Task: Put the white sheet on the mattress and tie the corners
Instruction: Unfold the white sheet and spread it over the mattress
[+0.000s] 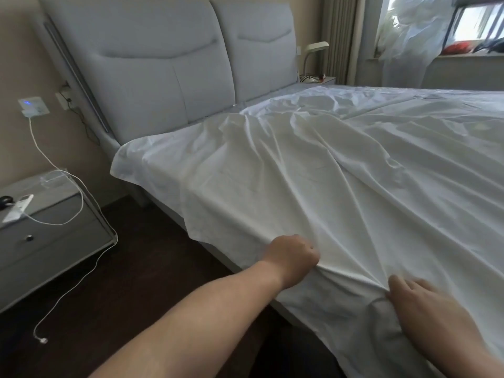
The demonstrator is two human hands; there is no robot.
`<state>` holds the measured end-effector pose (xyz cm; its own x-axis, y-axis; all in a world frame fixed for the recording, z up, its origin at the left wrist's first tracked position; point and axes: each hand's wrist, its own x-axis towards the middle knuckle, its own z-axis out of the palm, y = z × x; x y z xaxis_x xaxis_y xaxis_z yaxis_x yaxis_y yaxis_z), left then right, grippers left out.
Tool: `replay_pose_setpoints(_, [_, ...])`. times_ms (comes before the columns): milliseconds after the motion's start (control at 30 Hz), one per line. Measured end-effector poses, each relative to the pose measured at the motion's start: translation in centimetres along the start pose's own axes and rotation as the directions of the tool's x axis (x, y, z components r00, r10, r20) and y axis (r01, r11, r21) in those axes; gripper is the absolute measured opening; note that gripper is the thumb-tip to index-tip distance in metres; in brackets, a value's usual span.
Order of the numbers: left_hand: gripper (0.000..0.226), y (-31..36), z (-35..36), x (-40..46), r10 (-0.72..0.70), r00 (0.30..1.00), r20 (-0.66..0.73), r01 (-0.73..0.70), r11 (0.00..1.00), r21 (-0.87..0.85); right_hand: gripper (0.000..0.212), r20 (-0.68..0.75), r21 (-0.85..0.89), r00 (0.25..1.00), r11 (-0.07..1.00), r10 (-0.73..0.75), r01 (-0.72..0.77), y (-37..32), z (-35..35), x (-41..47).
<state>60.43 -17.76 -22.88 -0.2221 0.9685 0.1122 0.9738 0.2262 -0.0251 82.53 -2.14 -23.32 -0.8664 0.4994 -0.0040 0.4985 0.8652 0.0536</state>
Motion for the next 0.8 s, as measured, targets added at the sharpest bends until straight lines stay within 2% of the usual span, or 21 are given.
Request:
replay_pose_setpoints(67, [0.030, 0.3, 0.4, 0.1, -0.038, 0.999, -0.013, 0.038, 0.999, -0.001, 0.020, -0.019, -0.014, 1.000, 1.000, 0.018, -0.019, 0.7, 0.3, -0.2])
replay_pose_setpoints(200, [0.012, 0.8, 0.9, 0.6, -0.033, 0.997, -0.074, 0.031, 0.999, -0.038, 0.028, -0.174, 0.171, 0.973, 0.978, 0.152, -0.122, 1.7, 0.7, -0.6])
replay_pose_setpoints(300, [0.013, 1.5, 0.5, 1.0, -0.053, 0.999, -0.012, 0.052, 0.995, -0.079, 0.024, -0.254, 0.200, 0.945, 0.967, 0.206, -0.158, 2.7, 1.3, -1.0])
replay_pose_setpoints(333, [0.016, 1.7, 0.3, 1.2, -0.060, 0.998, 0.020, 0.062, 0.993, -0.103, 0.025, -0.249, 0.190, 0.946, 0.968, 0.207, -0.162, 3.0, 1.6, -1.1])
replay_pose_setpoints(400, [0.021, 2.2, 0.0, 1.5, -0.043, 0.993, 0.112, 0.060, 0.986, -0.152, 0.027, -0.124, 0.143, 0.968, 0.969, 0.217, -0.200, 3.4, 1.7, -1.4])
replay_pose_setpoints(467, [0.027, 3.0, -0.3, 1.6, -0.014, 0.984, 0.179, 0.049, 0.980, -0.194, 0.028, -0.044, 0.170, 0.961, 0.950, 0.274, -0.263, 3.5, 1.6, -1.6])
replay_pose_setpoints(567, [0.035, 3.7, -0.2, 1.8, -0.043, 0.984, 0.174, 0.090, 0.959, -0.269, 0.028, -0.129, 0.225, 0.929, 0.922, 0.348, -0.315, 3.5, 1.4, -1.9])
replay_pose_setpoints(600, [0.040, 3.7, 0.0, 1.7, -0.071, 0.982, 0.173, 0.116, 0.956, -0.268, 0.028, -0.110, 0.204, 0.933, 0.927, 0.341, -0.315, 3.4, 1.2, -2.1])
replay_pose_setpoints(700, [0.053, 3.1, 0.4, 1.3, -0.135, 0.952, 0.274, 0.188, 0.966, -0.177, 0.028, -0.042, 0.118, 0.956, 0.951, 0.291, -0.285, 3.0, 0.5, -2.8])
replay_pose_setpoints(800, [0.060, 2.4, 0.8, 0.9, -0.163, 0.937, 0.310, 0.200, 0.976, -0.092, 0.025, -0.100, 0.129, 0.937, 0.938, 0.335, -0.321, 2.9, -0.3, -3.3])
